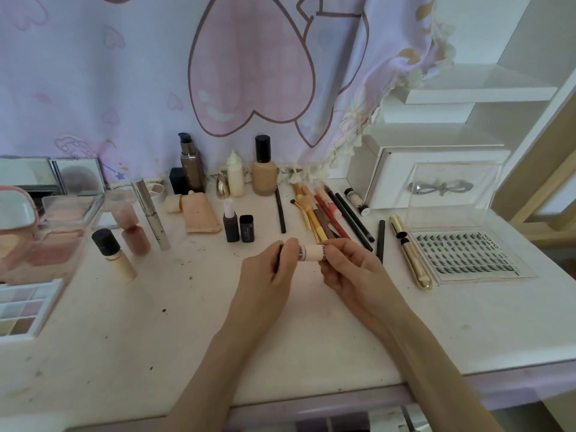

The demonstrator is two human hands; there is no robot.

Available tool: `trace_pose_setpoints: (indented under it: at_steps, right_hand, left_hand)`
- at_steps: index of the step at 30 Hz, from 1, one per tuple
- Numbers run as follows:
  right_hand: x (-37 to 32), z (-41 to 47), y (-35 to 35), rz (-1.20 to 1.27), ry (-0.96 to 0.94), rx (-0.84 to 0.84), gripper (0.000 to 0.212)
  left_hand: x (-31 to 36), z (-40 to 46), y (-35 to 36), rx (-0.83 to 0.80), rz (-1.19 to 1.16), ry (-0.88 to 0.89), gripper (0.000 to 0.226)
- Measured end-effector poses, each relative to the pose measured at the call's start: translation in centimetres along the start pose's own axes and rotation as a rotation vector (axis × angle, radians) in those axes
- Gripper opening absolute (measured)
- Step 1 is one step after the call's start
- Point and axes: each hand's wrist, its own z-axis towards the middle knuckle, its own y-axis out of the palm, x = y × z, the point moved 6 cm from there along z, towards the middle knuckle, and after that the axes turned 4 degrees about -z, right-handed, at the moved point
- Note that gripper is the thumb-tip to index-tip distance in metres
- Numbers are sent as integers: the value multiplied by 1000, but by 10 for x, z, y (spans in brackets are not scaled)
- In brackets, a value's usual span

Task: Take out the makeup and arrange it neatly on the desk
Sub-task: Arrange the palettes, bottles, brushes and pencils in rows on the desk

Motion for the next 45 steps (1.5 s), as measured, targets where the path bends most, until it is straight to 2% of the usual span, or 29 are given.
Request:
trace_pose_setpoints:
  at_steps: [2, 3, 6, 8, 9, 10, 13, 15, 16, 19, 21, 23, 25, 27, 29, 31, 34, 37, 39, 45]
  right_hand:
    - [-1, 0, -1, -4, -18, 39, 24]
    - [-1, -1, -3, -7, -16, 65, 24]
    - [-1, -2, -10, 4, 14, 139, 23]
    - [-1, -2, -13, 49, 43, 162, 25]
    - [0, -2, -14, 67, 50, 168, 25]
    - [0, -2, -14, 72, 47, 167, 24]
    - [0, -1, -10, 44, 13, 143, 16]
    - [2, -1, -10, 53, 21, 149, 13]
    - [3, 0, -11, 66, 29, 158, 13]
    - [2, 0, -13, 93, 40, 176, 15]
    - [2, 0, -12, 84, 38, 173, 16]
    - [2, 0, -11, 62, 31, 154, 16]
    - [2, -1, -9, 20, 32, 137, 15]
    - [2, -1, -9, 6, 36, 136, 15]
    - [2, 0, -9, 20, 41, 143, 15]
    - [1, -1, -8, 1, 34, 132, 15]
    - [-1, -3, -5, -164, -10, 108, 17]
    - [-4, -5, 4, -620, -116, 89, 24]
    - [-4, -7, 11, -816, -187, 52, 30]
    - [-2, -8, 15, -813, -226, 14, 10]
  left_hand:
    - [-4, 2, -4, 52, -55, -82, 51]
    - [-4, 3, -4, 46, -40, -76, 50]
    - [4, 2, 4, -95, 13, 65, 12]
    - [10, -2, 11, -180, 40, 202, 37]
    - [9, -4, 12, -188, 67, 227, 40]
    - [9, -4, 12, -184, 84, 215, 36]
    - [2, 1, 5, -96, 42, 36, 14]
    - [-3, 3, 2, -43, 33, -3, 13]
    - [-3, 3, 2, -53, 21, -6, 4]
    - [1, 0, 7, -136, 6, 83, 29]
    - [3, 0, 5, -113, 38, 109, 25]
    - [0, 3, -2, -5, 32, 38, 10]
    - [-7, 5, -8, 80, -2, -61, 22]
    - [-8, 6, -8, 91, -16, -99, 24]
    - [-6, 6, -7, 80, -35, -94, 13]
    - [-3, 6, -10, 95, -74, -73, 13]
    - [0, 6, -17, 146, -148, -57, 17]
    - [4, 6, -22, 180, -190, -30, 21]
    - [7, 5, -21, 162, -190, -8, 26]
    - [10, 4, -17, 87, -224, 25, 20]
